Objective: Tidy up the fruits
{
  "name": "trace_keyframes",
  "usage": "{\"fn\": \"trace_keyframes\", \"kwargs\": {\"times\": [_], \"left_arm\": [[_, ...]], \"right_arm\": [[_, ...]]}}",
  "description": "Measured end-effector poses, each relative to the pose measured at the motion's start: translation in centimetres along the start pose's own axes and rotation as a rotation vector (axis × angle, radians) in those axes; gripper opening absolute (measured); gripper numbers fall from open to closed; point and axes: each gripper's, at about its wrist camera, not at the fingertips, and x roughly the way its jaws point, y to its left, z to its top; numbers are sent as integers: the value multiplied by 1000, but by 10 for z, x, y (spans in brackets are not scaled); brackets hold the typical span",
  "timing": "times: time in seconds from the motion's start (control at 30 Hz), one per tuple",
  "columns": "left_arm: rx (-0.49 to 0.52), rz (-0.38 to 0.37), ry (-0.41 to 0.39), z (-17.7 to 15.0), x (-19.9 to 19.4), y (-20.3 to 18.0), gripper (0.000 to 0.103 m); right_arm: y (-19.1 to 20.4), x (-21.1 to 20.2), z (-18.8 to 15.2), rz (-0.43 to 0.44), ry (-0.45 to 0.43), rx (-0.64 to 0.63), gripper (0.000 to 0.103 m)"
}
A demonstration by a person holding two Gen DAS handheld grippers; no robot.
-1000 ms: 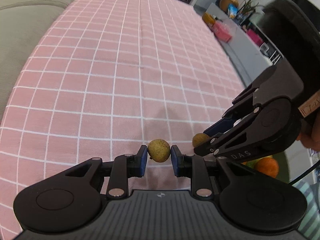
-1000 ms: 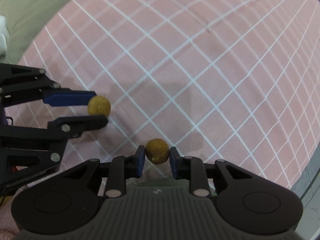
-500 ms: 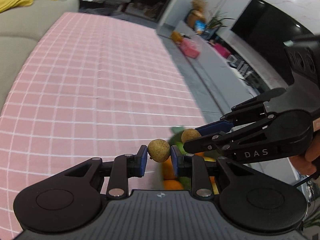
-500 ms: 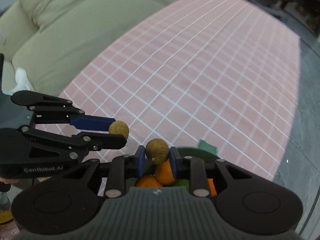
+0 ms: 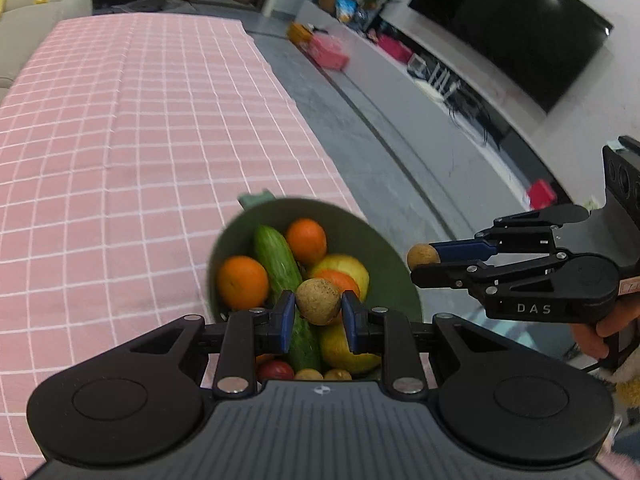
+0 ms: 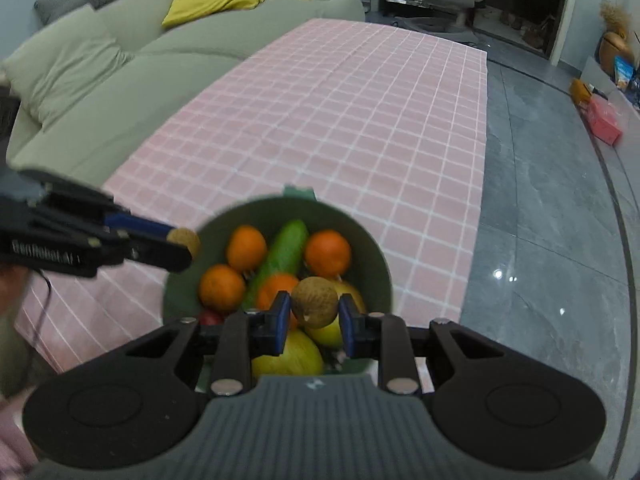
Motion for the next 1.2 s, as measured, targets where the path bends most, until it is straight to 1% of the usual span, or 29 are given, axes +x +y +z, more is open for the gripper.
{"fn": "trace_keyframes", "kwargs": {"times": [0.13,0.23,0.43,0.67,0.8,1.03,1.07,1.1,1.2], "left_arm": [[29,18,55,-10,15,-4,28],[50,60,97,-13,29,-7,28],[82,82,140,-13,41,-8,28],[93,102,179,-13,49,-6,28],[87,113,195,-14,51,-4,28],[96,104,198,-16,50,-5,29],[107,109,201,-17,50,-7,32],[118,116,199,-18,49,-9,37],[139,122,180,-19,45,-12,45]], "right_arm": [[-2,13,-15,-17,19,-42,22],[-3,26,-20,-22,40,-73,22],[-3,54,-24,-21,104,-153,22],[-3,63,-25,-10,139,-194,22],[-2,63,-25,-11,142,-201,22],[2,61,-25,-21,135,-202,25],[2,59,-25,-22,133,-203,25],[3,57,-25,-23,129,-202,27],[4,49,-24,-28,107,-200,32]]}}
